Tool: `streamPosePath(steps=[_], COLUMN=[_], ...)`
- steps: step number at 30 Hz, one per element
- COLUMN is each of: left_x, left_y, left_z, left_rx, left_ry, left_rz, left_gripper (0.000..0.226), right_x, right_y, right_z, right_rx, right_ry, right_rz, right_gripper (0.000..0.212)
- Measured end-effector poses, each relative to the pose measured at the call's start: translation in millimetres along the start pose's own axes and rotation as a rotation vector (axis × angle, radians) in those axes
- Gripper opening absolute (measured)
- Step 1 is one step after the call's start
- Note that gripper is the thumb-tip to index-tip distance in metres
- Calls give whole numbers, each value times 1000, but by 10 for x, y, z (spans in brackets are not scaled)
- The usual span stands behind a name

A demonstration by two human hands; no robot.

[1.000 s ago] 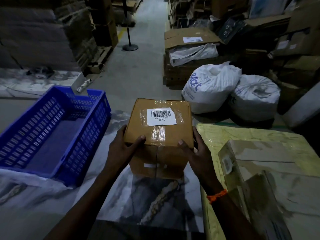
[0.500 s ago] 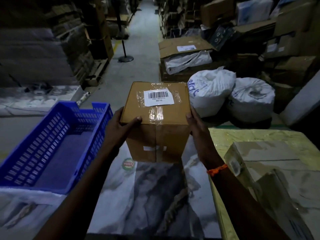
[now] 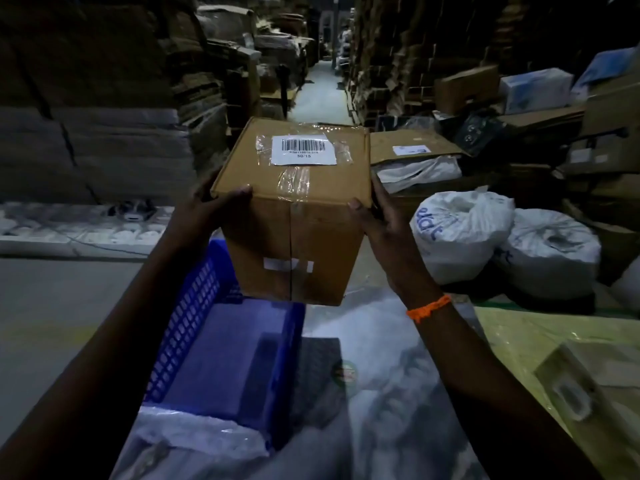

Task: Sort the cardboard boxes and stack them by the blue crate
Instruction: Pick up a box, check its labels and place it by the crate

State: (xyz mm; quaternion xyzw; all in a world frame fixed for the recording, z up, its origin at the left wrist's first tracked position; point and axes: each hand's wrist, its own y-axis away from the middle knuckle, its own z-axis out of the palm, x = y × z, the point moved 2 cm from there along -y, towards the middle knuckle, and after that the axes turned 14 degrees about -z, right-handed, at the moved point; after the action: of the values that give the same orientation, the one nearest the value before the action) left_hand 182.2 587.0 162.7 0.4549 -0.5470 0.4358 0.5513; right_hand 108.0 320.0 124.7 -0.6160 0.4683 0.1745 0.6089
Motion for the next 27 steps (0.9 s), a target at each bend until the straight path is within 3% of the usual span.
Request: streamPosePath(steps=[9,14,19,23,27], left_x=[-407,-595,-814,-1086,-1342], left_y=[-212,-424,-744,-985,-1169], left_z=[-1235,-1729,-1890,-1821,-1706], left_rx=[130,200,163,129,86], left_ry=[79,163,142,141,126], left_rz=[-120,-144,-192,-265,-310], left_gripper=[48,33,50,54,54], right_x=[-19,-27,258,616,911], right_y=[-234,-504,-554,-386,-288], right_z=[1294,1770,2029,2032,1960], right_rx=[-150,-285,-309,-272,-261], right_ry=[35,53,38,-14,32], right_rz=[8,1,66,201,219], right_gripper=[87,96,102,99,103])
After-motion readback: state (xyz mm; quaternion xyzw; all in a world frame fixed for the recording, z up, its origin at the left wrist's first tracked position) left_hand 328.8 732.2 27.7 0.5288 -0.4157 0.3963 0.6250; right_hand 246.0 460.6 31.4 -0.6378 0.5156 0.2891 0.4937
